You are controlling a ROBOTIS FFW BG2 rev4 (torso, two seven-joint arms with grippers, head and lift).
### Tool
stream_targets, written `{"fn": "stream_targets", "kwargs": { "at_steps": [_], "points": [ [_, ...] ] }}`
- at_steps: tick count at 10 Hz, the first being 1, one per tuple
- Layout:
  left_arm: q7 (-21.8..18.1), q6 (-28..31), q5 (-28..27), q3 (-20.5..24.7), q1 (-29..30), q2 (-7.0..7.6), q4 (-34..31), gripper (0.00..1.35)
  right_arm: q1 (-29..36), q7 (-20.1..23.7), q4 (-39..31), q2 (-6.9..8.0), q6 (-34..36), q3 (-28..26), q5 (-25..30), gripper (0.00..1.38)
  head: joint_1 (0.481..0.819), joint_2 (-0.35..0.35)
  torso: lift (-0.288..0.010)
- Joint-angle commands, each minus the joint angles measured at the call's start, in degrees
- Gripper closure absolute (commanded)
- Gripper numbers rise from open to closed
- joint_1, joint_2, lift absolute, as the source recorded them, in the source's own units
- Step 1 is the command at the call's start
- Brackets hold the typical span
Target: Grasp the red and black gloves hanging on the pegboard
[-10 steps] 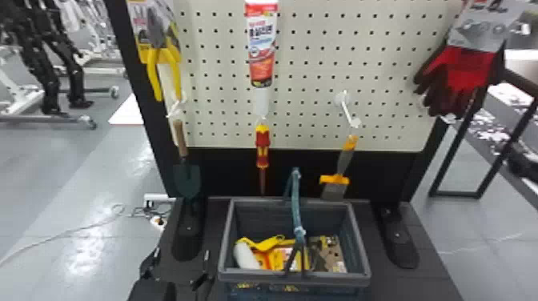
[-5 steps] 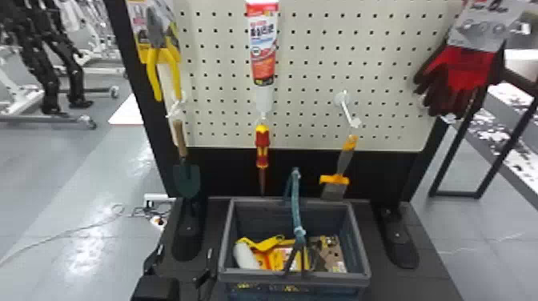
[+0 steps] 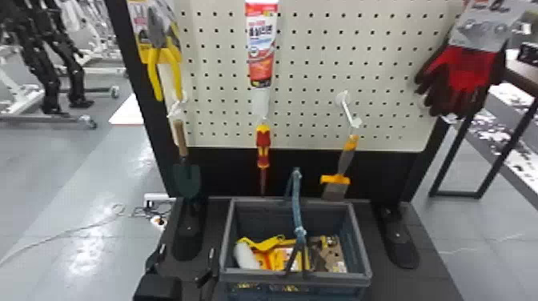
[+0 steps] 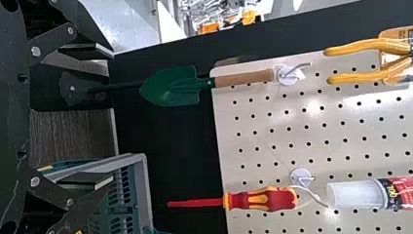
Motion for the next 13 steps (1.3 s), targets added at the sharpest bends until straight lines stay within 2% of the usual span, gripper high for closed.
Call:
{"fn": "stream_targets", "kwargs": {
  "at_steps": [1, 3, 4, 7, 9, 10, 11, 12, 13],
  "points": [
    [-0.08, 0.29, -0.18, -0.11, -0.16, -0.20, 0.00, 0.39, -1.67, 0.75, 1.54, -2.53, 0.46, 1.93, -4.13, 0.13, 0.549, 0.000, -0.100],
    [-0.43, 0.38, -0.18, -0.20, -0.33, -0.29, 0.09, 0.39, -2.29, 0.75, 3.21, -2.53, 0.37, 3.34, -10.72, 0.13, 0.549, 0.000, -0.100],
    [-0.43, 0.29, -0.26, -0.20, -0.51, -0.46, 0.26, 0.39, -3.52, 0.75, 4.62, -2.53, -0.51, 6.06, -13.45, 0.13, 0.549, 0.000, -0.100],
    [-1.05, -0.15, -0.09, -0.73, -2.35, -0.64, 1.32, 0.39, -9.14, 0.93, 6.99, -2.27, -1.56, 12.21, -15.29, 0.13, 0.549, 0.000, -0.100],
    [-1.23, -0.41, -0.18, -0.73, -2.35, -0.90, 1.58, 0.39, -9.76, 1.10, 7.08, -1.04, -3.41, 14.23, -16.70, 0.16, 0.549, 0.000, -0.100],
    [-1.23, -0.59, -0.18, -0.73, -2.44, -0.99, 1.85, 0.39, -9.41, 1.37, 7.78, -0.77, -3.76, 14.32, -17.05, 0.55, 0.549, 0.000, -0.100],
    [-1.23, -0.68, -0.18, -0.64, -2.35, -1.16, 1.85, 0.39, -9.14, 1.28, 8.40, -0.51, -3.76, 14.32, -17.67, 1.03, 0.549, 0.000, -0.100],
    [-1.23, -0.77, -0.18, -0.55, -2.35, -1.16, 1.85, 0.39, -9.05, 1.28, 8.40, 0.02, -4.29, 14.15, -17.75, 1.24, 0.549, 0.000, -0.100],
    [-1.23, -0.94, -0.18, -0.64, -2.35, -1.16, 1.85, 0.39, -8.88, 1.28, 8.48, 0.37, -4.29, 13.97, -17.84, 1.30, 0.549, 0.000, -0.100]
  ]
}}
